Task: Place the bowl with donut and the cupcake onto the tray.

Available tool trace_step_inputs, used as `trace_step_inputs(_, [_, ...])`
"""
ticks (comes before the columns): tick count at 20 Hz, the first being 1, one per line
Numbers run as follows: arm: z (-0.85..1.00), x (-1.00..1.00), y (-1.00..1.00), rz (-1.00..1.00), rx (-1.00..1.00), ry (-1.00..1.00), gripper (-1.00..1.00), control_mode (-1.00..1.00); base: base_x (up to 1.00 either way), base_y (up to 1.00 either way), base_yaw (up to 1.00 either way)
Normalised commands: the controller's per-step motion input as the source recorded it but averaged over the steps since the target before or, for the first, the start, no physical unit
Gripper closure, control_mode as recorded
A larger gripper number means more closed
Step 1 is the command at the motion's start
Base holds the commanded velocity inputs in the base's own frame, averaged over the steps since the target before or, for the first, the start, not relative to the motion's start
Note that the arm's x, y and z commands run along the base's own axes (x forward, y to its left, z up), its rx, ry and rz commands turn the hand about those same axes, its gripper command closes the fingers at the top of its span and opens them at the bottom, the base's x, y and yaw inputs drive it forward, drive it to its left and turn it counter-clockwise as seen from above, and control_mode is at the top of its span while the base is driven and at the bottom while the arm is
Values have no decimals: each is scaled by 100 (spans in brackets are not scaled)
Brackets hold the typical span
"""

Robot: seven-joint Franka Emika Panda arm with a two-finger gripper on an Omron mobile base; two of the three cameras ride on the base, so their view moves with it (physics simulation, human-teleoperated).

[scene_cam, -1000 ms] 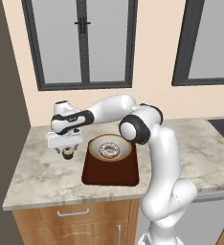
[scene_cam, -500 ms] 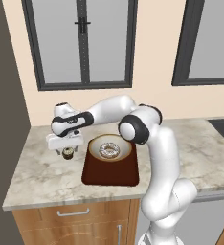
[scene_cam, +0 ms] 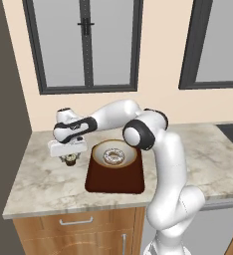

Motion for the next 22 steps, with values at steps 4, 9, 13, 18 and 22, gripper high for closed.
trace_step_inputs(4, [0,1,0,0,0,0,100,-100,0,0,0])
trace_step_inputs(9, [37,-65,-32,0,0,-21,100,-100,0,0,0])
trace_step_inputs(13, [47,-76,-25,0,0,-12,100,-100,0,0,0])
trace_step_inputs(18, [52,-72,-47,0,3,-2,100,-100,0,0,0])
trace_step_inputs(22, [35,-45,-57,0,2,0,100,-100,0,0,0])
